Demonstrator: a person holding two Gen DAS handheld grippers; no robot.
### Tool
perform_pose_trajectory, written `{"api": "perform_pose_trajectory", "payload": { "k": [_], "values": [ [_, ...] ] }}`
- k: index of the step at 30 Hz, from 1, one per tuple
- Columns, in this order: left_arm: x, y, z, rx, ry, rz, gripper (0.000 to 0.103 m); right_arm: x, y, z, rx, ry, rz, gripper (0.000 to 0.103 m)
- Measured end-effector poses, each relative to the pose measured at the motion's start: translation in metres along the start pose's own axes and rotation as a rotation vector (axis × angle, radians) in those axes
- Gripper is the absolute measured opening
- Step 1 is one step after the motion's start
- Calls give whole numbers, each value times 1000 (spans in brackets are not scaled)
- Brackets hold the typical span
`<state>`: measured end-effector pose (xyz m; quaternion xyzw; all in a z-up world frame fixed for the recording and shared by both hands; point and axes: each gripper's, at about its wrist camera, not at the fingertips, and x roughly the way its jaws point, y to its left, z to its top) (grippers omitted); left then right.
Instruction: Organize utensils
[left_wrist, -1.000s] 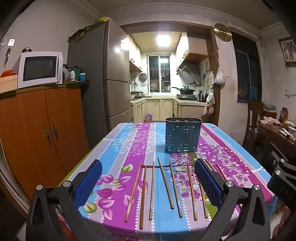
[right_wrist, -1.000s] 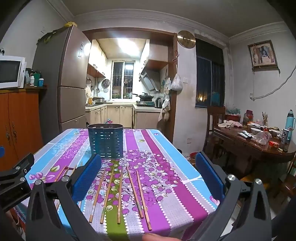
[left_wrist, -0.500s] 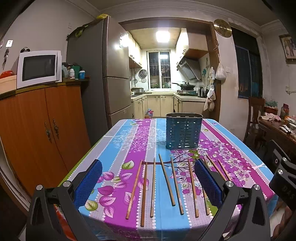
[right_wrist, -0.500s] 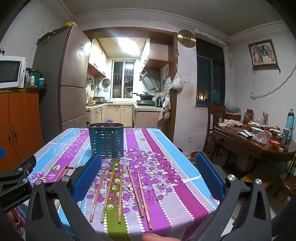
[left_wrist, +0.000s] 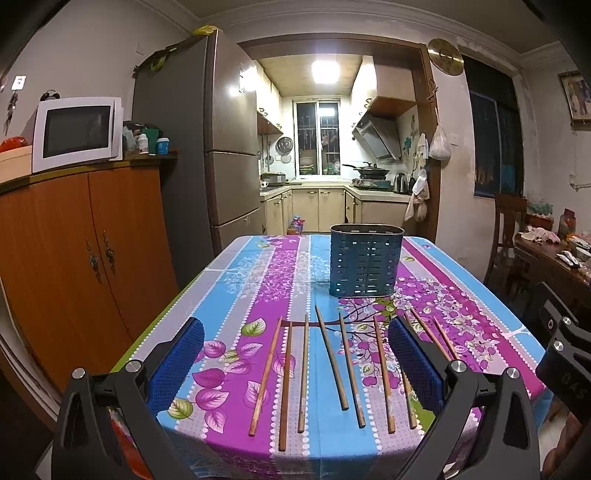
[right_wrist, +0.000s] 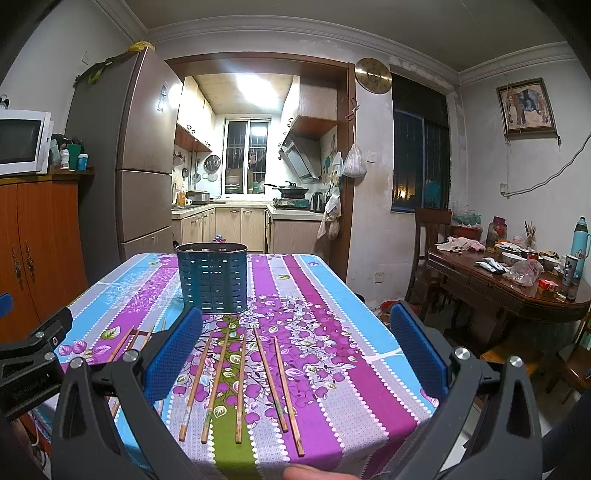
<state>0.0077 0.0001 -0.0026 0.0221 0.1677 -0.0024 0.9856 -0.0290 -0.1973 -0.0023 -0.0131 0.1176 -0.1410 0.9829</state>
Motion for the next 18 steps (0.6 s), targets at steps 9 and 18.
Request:
{"api": "perform_pose_trajectory", "payload": {
  "k": [9,18],
  "values": [
    [-3,-3,1,15,-14,-22,99,0,0,0,0,2,0,98],
    [0,-1,-1,4,-23,-10,99,1,0,0,0,5,0,98]
  ]
}}
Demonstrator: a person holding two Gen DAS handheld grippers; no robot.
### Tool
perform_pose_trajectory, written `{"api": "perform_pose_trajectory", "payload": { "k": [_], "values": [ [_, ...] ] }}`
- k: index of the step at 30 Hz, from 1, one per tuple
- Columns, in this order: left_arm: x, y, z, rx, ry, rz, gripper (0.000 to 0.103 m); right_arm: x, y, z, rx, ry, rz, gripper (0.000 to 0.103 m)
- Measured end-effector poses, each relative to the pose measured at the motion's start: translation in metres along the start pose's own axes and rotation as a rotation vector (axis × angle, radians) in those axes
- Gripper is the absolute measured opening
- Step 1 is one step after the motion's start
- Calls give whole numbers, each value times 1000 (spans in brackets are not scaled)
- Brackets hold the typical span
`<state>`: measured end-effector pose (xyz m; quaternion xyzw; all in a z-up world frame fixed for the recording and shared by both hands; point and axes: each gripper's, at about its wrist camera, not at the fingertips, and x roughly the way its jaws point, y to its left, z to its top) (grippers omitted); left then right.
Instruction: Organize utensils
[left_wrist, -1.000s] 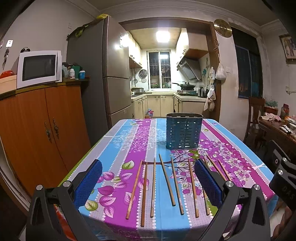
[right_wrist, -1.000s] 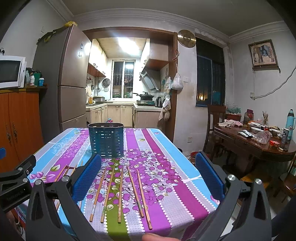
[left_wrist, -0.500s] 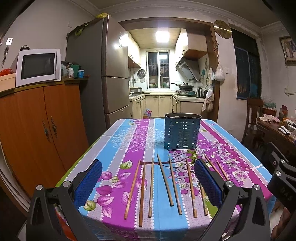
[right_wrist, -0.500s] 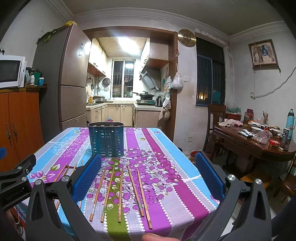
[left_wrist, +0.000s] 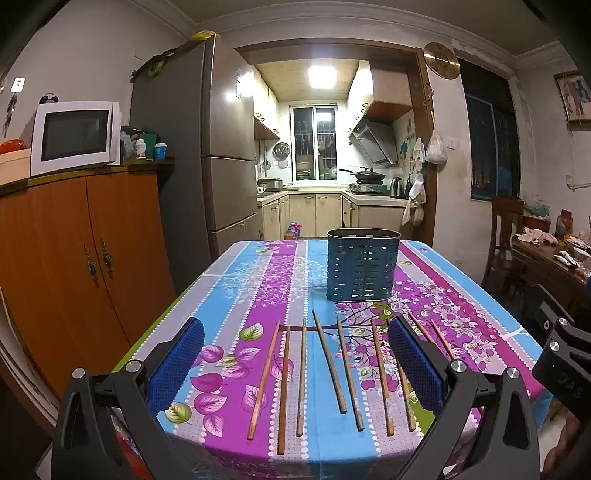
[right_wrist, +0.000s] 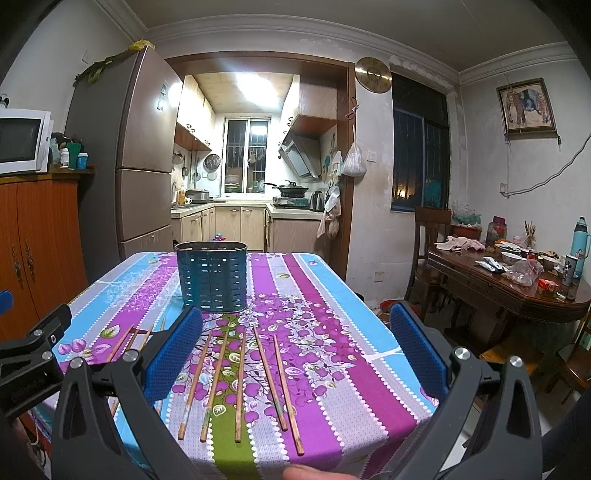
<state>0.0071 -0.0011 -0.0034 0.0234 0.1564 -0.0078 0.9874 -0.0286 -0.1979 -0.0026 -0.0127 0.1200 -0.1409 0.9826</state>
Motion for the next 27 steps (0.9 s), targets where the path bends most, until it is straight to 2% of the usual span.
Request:
{"api": "perform_pose_trajectory", "payload": {
  "k": [27],
  "values": [
    [0,2,0,8,-17,17,99,1,-3,-3,5,9,-4,98]
  ]
}}
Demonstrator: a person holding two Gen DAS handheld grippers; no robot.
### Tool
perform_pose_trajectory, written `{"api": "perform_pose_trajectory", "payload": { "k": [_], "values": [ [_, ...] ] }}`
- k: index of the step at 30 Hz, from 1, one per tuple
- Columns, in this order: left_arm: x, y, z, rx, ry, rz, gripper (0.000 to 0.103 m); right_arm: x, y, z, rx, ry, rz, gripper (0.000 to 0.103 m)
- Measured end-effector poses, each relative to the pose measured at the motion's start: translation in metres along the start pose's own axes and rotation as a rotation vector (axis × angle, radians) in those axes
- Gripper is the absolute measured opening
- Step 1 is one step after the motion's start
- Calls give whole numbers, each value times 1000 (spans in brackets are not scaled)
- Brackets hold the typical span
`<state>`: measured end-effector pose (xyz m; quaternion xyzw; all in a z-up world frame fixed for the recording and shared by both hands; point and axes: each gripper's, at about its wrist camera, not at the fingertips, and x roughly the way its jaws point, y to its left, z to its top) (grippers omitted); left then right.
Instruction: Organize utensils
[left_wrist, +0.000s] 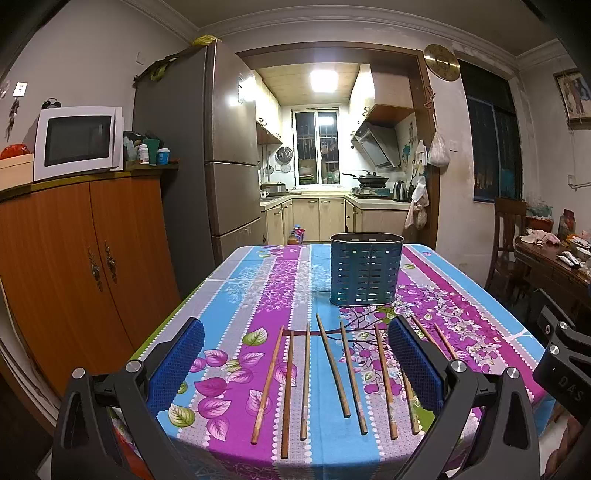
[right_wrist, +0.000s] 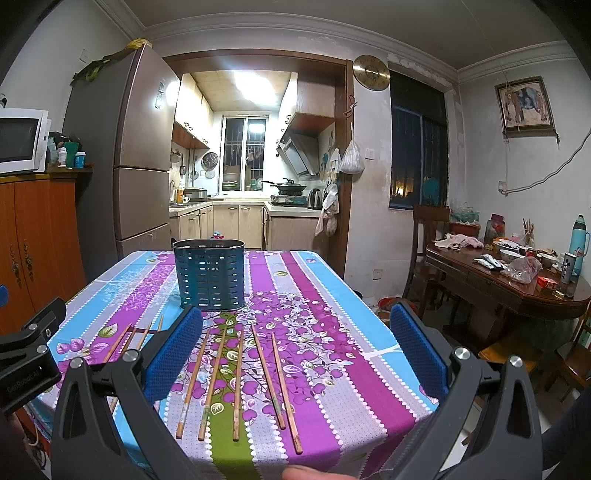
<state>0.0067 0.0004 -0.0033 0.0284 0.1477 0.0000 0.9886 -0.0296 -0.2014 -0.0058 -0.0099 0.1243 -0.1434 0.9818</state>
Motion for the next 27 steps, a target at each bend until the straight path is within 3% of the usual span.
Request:
{"api": "perform_pose_trajectory", "payload": {
  "k": [7,18,21,27],
  "values": [
    [0,9,-1,1,-8,11,99,0,-13,-1,21,-2,-24,98],
    [20,89,-35,-11,80,132,99,18,-107,-26,94,62,-226,98],
    [23,111,-49,-30,120,153,99,27,-111,-35,67,107,-197,98],
    [24,114,-73,-9,209,91,95,41,-84,-62,-52,228,-97,98]
  ]
}}
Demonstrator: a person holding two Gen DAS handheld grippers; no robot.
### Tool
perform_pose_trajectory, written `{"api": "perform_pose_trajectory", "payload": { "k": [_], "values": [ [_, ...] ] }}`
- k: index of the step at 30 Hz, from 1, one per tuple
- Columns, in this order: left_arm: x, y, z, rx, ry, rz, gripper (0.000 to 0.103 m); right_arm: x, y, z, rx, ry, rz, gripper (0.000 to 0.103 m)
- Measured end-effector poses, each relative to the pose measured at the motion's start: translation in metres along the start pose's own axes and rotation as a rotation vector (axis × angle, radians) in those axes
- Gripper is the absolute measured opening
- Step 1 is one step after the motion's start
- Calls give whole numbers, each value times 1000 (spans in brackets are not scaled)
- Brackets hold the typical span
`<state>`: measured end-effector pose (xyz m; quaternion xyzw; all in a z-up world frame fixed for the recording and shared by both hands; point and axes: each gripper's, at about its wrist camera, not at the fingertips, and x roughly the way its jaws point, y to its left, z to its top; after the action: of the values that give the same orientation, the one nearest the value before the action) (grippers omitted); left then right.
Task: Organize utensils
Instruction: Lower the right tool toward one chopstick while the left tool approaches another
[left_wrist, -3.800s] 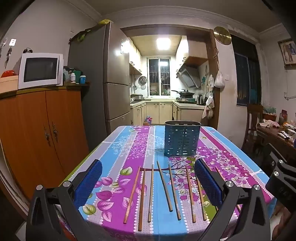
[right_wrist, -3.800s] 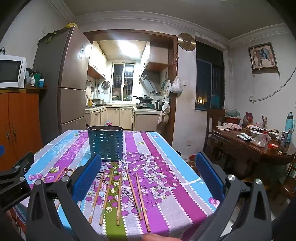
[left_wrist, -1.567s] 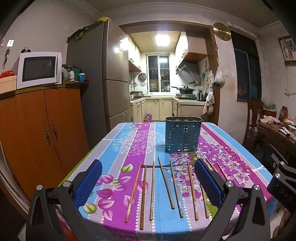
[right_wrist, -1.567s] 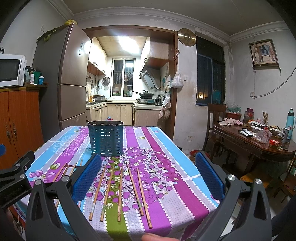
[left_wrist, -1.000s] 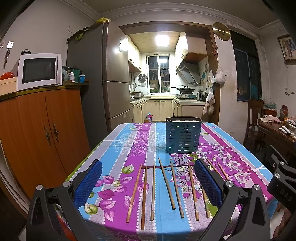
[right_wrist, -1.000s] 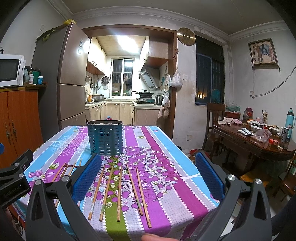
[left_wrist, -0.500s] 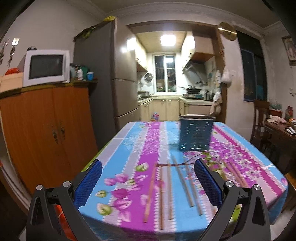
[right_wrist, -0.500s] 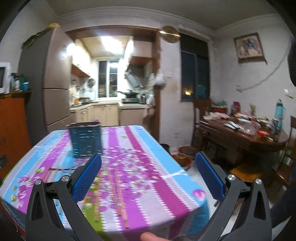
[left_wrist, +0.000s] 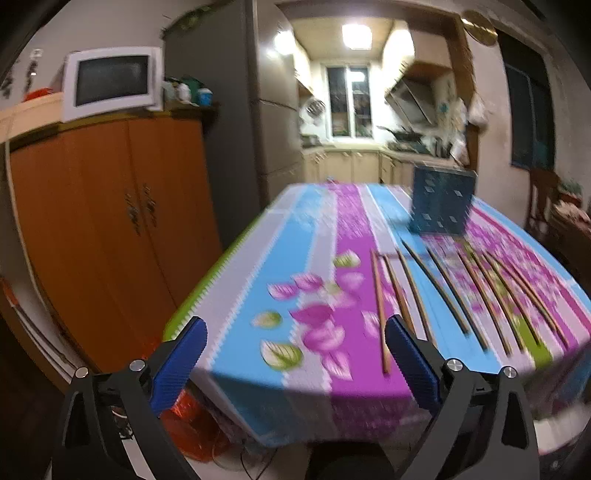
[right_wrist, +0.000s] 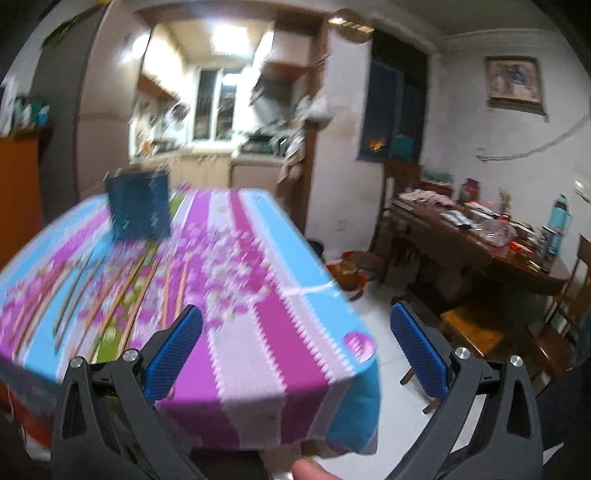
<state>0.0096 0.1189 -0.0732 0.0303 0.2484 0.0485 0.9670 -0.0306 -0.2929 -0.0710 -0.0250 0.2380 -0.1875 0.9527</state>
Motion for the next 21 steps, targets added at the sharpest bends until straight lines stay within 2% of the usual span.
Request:
{"api": "perform_pose_trajectory", "payload": {
  "k": [4,10,12,14,15,17,19,21],
  "values": [
    [4,-16,-14,52,40,-45,91,5,19,-15,-46,69,88,98],
    [21,-33,-25,90,95,-99,77,9,37,-26,-82,113,161,98],
    [26,-36,-27,102,101,-107,67,12,41,-28,-86,122,185,91],
    [32,-40,-28,110,114,-125,58,15,45,-33,-85,134,208,73],
    [37,-42,-29,114,126,-140,54,18,46,-34,-85,147,223,69],
    [42,-45,-31,125,135,-157,50,24,49,-37,-86,183,265,52],
    [45,-48,-33,136,142,-172,47,29,52,-41,-100,202,285,41],
    [47,-50,-34,144,145,-187,46,30,56,-43,-110,205,297,41]
  ]
}}
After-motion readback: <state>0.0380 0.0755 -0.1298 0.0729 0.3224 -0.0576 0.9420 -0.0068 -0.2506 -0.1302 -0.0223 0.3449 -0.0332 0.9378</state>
